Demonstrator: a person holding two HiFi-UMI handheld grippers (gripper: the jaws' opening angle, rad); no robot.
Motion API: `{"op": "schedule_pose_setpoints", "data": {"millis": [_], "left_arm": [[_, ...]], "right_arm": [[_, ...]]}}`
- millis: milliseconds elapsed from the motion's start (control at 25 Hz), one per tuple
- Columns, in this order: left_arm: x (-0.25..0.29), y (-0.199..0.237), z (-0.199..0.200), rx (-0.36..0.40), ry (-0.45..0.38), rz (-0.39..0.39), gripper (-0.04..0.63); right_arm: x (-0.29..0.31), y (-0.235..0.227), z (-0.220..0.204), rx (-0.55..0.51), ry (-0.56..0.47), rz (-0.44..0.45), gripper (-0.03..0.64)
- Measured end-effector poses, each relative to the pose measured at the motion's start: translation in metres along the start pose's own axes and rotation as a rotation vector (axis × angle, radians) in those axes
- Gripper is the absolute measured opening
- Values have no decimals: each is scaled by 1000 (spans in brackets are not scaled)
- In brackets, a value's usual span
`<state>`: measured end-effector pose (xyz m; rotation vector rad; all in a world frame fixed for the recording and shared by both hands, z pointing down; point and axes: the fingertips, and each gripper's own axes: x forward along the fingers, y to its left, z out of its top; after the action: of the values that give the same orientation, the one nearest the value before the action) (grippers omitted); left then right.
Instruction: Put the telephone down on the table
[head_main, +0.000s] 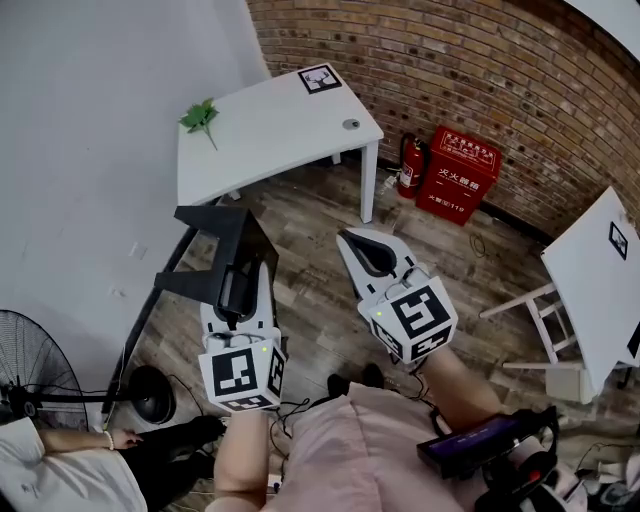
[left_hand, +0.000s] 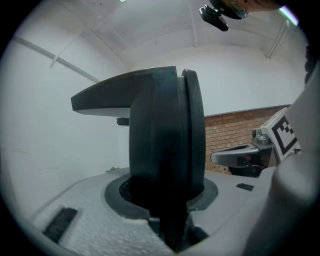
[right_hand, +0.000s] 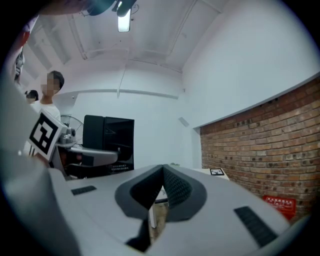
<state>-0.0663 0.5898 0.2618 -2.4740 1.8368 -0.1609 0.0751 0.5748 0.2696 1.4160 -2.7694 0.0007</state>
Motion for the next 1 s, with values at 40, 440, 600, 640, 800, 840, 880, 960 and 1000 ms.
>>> {"op": "schedule_pose_setpoints", "data": {"millis": [40,440,600,640,800,840,880,960,1000], "left_arm": [[2,-3,-1,2,10,-28,163],[25,-48,2,-74,53,-379,163],[31,-58,8,-102,63,-513,163],[34,-60,9,-102,64,-543,162],[47,-64,10,-97,70,-659,162],[51,-64,9,-104,73,-688,161],[56,-64,6,-114,76,-718,162],[66,-66,0,-135,83,-782,161],[71,-66,-4,-140,88,-814,162]], "right_arm": [[-1,-2,1,9,-3,14,6],[-9,-22,16,32,-45,203,90],[-3,-20,22,102,-47,341,185],[-1,-20,24,117,-49,373,199],[15,-17,29,131,-46,486,248],[21,-16,29,139,-43,519,262],[27,-13,29,152,-39,553,277],[41,-10,27,185,-31,619,301],[49,-10,26,201,-29,648,305]]}}
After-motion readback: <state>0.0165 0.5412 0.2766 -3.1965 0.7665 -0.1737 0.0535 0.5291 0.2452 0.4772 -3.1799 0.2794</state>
